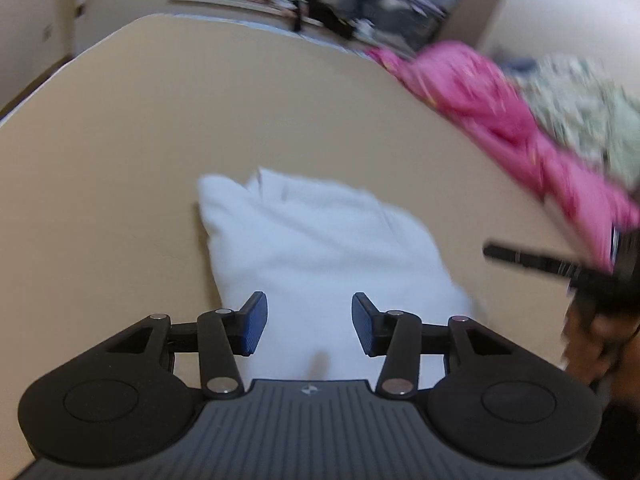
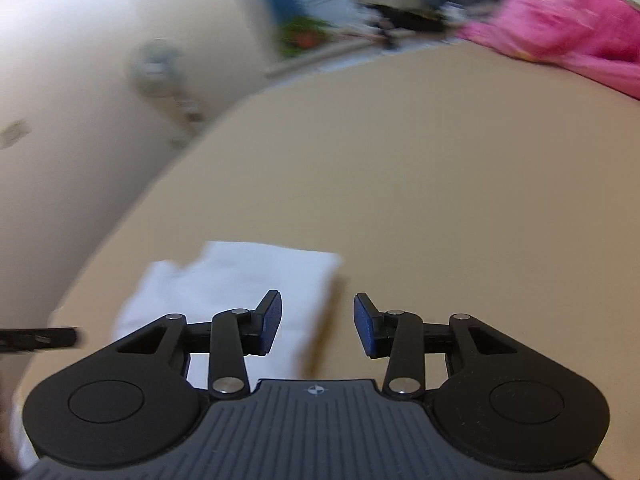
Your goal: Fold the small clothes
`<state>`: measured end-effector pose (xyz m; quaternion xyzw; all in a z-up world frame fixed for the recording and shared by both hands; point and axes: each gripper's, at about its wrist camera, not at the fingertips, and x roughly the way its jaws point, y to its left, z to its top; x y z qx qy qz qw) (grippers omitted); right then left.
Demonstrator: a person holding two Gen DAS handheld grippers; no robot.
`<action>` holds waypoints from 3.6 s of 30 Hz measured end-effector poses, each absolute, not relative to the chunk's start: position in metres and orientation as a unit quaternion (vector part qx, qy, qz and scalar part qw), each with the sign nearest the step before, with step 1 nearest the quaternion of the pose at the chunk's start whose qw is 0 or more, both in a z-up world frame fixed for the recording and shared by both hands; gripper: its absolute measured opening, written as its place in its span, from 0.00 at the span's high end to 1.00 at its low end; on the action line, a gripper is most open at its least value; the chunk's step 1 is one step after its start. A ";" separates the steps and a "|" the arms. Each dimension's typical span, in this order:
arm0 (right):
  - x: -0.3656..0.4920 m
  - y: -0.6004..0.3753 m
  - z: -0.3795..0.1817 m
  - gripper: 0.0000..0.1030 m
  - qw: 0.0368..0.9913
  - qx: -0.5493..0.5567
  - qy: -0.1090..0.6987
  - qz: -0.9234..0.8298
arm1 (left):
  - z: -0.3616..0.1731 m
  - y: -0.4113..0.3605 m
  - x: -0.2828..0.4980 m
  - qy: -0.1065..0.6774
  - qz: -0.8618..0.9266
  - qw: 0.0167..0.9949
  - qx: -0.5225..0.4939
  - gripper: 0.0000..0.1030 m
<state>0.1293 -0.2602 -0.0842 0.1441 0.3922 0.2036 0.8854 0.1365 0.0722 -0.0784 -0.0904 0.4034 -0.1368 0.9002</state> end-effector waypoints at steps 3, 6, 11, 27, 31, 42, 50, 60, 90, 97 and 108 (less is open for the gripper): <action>0.131 -0.235 -0.108 0.56 0.855 0.066 0.463 0.222 | -0.115 0.049 0.141 0.468 -0.125 0.875 -0.018 0.50; 0.123 -0.226 -0.126 0.54 0.846 0.008 0.496 0.194 | -0.108 0.044 0.134 0.448 -0.120 0.886 0.005 0.49; 0.093 -0.222 -0.103 0.48 0.867 -0.008 0.447 0.221 | -0.107 0.049 0.119 0.452 -0.118 0.884 0.006 0.40; -0.030 -0.252 -0.001 0.09 0.936 0.050 0.337 0.086 | -0.016 0.022 -0.020 0.332 -0.002 0.943 0.029 0.00; -0.045 -0.236 -0.014 0.08 0.936 0.036 0.343 0.077 | -0.025 0.005 -0.058 0.318 0.012 0.948 0.022 0.00; -0.055 -0.196 -0.033 0.09 0.923 -0.008 0.366 0.122 | -0.043 -0.009 -0.058 0.308 0.005 0.951 -0.023 0.00; -0.053 -0.185 -0.035 0.09 0.922 -0.016 0.363 0.135 | -0.045 -0.012 -0.054 0.305 0.005 0.952 -0.022 0.00; -0.048 -0.184 -0.037 0.09 0.921 -0.015 0.367 0.134 | -0.048 -0.013 -0.050 0.310 0.002 0.950 -0.028 0.00; -0.047 -0.187 -0.039 0.10 0.918 -0.009 0.371 0.137 | -0.051 -0.014 -0.045 0.312 0.002 0.949 -0.031 0.00; -0.047 -0.187 -0.039 0.11 0.918 -0.008 0.371 0.137 | -0.051 -0.014 -0.045 0.313 0.002 0.949 -0.032 0.00; -0.047 -0.187 -0.038 0.11 0.918 -0.008 0.372 0.138 | -0.052 -0.014 -0.045 0.314 0.003 0.949 -0.034 0.00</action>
